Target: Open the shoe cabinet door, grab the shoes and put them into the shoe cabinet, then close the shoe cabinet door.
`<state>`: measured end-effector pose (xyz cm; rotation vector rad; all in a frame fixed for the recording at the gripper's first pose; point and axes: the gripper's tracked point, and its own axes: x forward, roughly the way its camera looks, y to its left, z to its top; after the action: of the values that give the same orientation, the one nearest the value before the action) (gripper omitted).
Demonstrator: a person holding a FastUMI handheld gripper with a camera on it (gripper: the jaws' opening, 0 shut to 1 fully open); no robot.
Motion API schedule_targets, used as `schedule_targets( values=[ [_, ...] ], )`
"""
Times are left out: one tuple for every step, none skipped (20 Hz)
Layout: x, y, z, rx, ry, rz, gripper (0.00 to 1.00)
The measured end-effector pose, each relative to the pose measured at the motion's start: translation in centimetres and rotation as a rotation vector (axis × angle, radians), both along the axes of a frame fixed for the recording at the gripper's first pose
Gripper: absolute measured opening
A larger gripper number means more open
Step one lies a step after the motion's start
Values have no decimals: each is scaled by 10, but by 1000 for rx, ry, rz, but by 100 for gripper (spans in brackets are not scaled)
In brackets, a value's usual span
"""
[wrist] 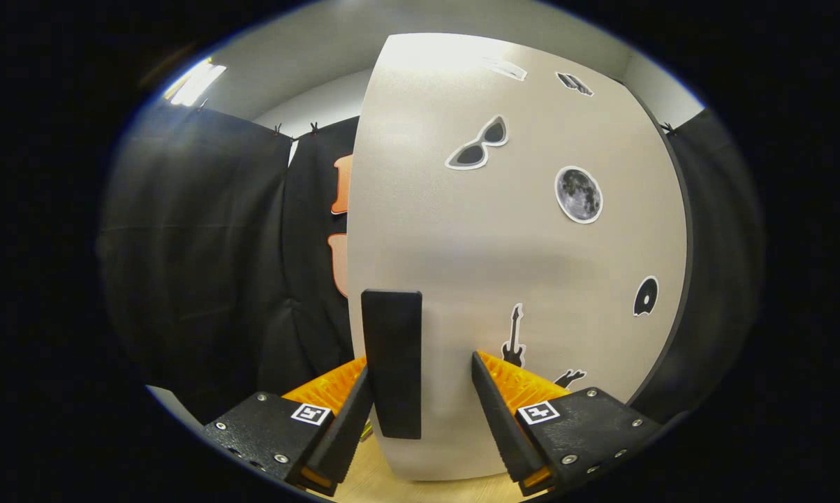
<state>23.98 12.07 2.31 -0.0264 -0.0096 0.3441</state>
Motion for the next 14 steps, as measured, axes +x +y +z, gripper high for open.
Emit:
schedule_targets(
  values=[
    [4,1,0,-10,-4,-14,83],
    [8,3,1,-21,-9,-26,84],
    [11,3,1,-31,-14,-38,84],
    [11,3,0,-38,-17,-50,85],
    [12,4,0,-41,-23,-61,85],
    [14,4,1,-42,-26,-71,85],
    [15,5,1,-38,-29,-81,86],
    [17,6,1,-36,-31,-88,86],
    [20,6,1,-35,-34,-96,86],
    [22,7,2,-36,-34,-103,86],
    [25,8,1,-37,-35,-108,86],
    [27,8,2,-38,-35,-113,86],
    [28,9,2,-38,-35,-120,87],
    [29,9,3,-39,-35,-127,87]
  ],
)
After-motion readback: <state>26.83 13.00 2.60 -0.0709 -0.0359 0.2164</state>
